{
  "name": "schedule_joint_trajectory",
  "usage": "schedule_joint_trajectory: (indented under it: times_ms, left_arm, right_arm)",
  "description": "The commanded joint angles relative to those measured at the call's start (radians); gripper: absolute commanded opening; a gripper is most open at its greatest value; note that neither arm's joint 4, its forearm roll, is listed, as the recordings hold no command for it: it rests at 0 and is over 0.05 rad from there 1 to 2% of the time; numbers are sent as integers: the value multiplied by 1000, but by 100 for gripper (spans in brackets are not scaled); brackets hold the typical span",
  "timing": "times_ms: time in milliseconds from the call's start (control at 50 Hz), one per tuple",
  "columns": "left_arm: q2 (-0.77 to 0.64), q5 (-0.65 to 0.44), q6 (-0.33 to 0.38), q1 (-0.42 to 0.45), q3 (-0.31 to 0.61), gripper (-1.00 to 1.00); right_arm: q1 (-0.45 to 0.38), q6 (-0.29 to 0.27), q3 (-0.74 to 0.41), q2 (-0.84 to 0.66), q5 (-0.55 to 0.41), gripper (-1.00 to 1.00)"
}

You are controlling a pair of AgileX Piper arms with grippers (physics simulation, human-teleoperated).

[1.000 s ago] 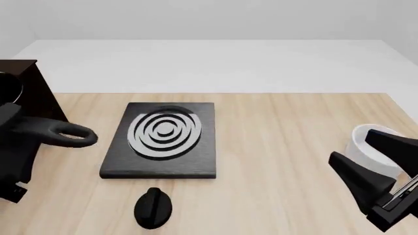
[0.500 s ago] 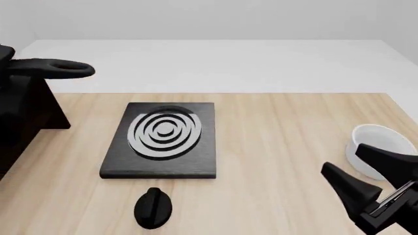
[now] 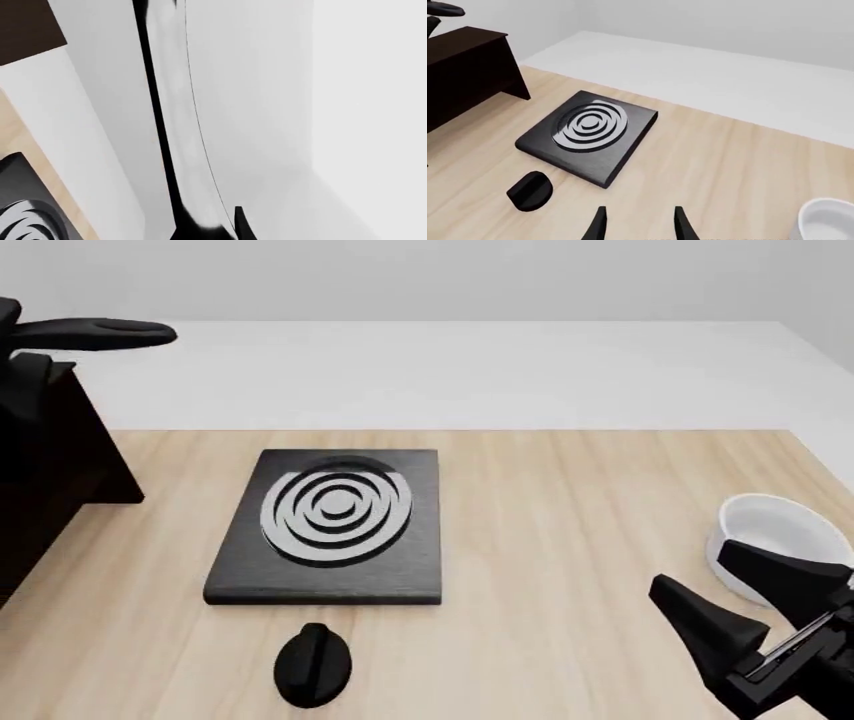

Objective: Put the frying pan on the cabinet shelf.

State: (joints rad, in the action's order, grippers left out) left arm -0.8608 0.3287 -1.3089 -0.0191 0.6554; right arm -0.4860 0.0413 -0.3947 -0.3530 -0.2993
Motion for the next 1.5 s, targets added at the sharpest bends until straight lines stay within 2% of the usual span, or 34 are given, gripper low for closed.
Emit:
schedule_joint_trajectory:
  times_ms: [20, 120, 180, 360, 440, 480, 500, 540, 600, 780, 840, 900, 1120, 1200, 1400, 1500]
  left_arm:
    - [-46, 91, -24, -63, -11, -100]
    - [-82, 143, -30, -85, -36, -100]
    - [-88, 134, -11, -91, -36, -100]
    - [-130, 212, -28, -105, -89, -100]
    - [-140, 206, -13, -119, -70, -100]
    - [-174, 222, -21, -135, -49, -100]
    - [-200, 261, -56, -150, -51, -100]
    - [-200, 244, -38, -157, -38, -100]
    - [-230, 273, -43, -170, -48, -100]
    - [-267, 351, -72, -204, -96, -100]
    - [-262, 340, -47, -200, -102, -100]
    - [-273, 361, -58, -214, -114, -100]
    - [-282, 408, -69, -239, -164, -100]
    - [-316, 459, -76, -257, -196, -100]
    - [-375, 570, -124, -293, -240, -100]
    - [-390, 589, -126, -302, -253, -100]
  right_arm:
    - [2, 2, -9, -2, -16, 100]
    - [16, 9, -58, 26, -83, 100]
    - [25, 25, -62, 35, -93, 100]
    - [21, 20, -41, 22, -65, 100]
    - [22, 18, -39, 27, -74, 100]
    - [30, 23, -42, 34, -86, 100]
    - [33, 23, -40, 38, -89, 100]
    - [35, 18, -38, 47, -100, 100]
    - [35, 19, -36, 54, -107, 100]
    - [35, 12, -47, 39, -103, 100]
    - [34, 11, -39, 41, -100, 100]
    - [34, 10, -33, 39, -94, 100]
    - [30, 10, 28, 28, -28, 100]
    - [32, 9, 54, 25, 1, 100]
    - [34, 8, 37, 21, -21, 100]
    - [35, 10, 36, 17, -24, 100]
